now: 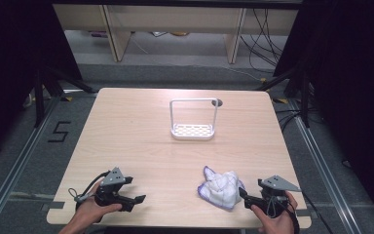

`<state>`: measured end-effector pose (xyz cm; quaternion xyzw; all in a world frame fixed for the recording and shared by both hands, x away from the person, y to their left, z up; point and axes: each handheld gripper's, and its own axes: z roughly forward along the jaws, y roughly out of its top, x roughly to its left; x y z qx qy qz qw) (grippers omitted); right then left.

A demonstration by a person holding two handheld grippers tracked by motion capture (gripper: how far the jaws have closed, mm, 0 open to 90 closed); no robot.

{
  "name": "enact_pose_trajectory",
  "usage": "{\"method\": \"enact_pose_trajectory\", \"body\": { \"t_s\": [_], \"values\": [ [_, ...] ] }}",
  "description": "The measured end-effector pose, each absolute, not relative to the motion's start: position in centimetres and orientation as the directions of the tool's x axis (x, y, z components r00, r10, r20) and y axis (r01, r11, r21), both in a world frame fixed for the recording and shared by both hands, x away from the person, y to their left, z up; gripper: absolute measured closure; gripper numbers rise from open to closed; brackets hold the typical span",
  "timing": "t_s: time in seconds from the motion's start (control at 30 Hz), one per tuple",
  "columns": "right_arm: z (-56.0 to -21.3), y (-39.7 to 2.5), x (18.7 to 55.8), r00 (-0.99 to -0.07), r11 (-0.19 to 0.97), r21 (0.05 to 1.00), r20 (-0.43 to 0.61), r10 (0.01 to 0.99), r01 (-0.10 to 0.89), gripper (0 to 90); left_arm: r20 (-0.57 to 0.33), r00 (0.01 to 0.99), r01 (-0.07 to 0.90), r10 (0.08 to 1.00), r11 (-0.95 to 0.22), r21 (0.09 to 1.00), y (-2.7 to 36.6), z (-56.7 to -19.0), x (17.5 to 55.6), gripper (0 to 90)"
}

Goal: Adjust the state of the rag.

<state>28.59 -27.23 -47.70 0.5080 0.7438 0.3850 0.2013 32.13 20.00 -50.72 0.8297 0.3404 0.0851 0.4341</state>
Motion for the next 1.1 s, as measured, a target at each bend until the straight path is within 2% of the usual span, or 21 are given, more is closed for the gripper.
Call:
{"method": "enact_pose_trajectory", "body": {
  "t_s": [0.17,0.2,0.23,0.27,0.3,0.4,0.5,0.77,1.1],
  "values": [
    [-47.4,-27.0,28.6,-0.417,0.191,0.788,0.092,0.904,0.586,23.7,-0.168,0.746,0.498,0.644,-0.373,0.783,19.9,-50.8,32.1,14.7],
    [-47.3,-26.6,28.3,-0.389,0.158,0.772,0.123,0.913,0.616,23.8,-0.164,0.749,0.497,0.642,-0.380,0.781,19.9,-50.8,32.2,14.7],
    [-47.4,-26.8,28.6,-0.427,0.201,0.789,0.084,0.900,0.580,23.8,-0.164,0.749,0.497,0.642,-0.380,0.781,19.9,-50.8,32.2,14.7],
    [-47.3,-26.7,28.6,-0.430,0.203,0.788,0.087,0.899,0.582,24.1,-0.136,0.757,0.489,0.640,-0.415,0.767,20.1,-50.8,32.3,14.7],
    [-47.3,-26.7,28.7,-0.440,0.212,0.791,0.079,0.895,0.574,24.5,-0.164,0.748,0.498,0.643,-0.380,0.779,19.9,-50.9,32.3,14.7],
    [-46.9,-26.2,28.6,-0.431,0.197,0.781,0.101,0.897,0.593,25.3,-0.154,0.747,0.498,0.647,-0.391,0.774,20.0,-50.9,32.3,14.7],
    [-46.6,-25.9,29.0,-0.476,0.254,0.788,0.057,0.878,0.561,25.5,-0.164,0.745,0.501,0.647,-0.379,0.778,19.9,-50.9,32.4,14.7],
    [-45.3,-24.1,29.9,-0.540,0.301,0.788,0.048,0.840,0.537,28.7,-0.156,0.734,0.499,0.661,-0.370,0.783,20.1,-51.0,32.7,14.7],
    [-44.3,-20.6,31.9,-0.638,0.439,0.732,-0.009,0.770,0.521,34.5,-0.154,0.737,0.501,0.659,-0.379,0.778,20.4,-51.0,32.8,14.7]
  ]
}}
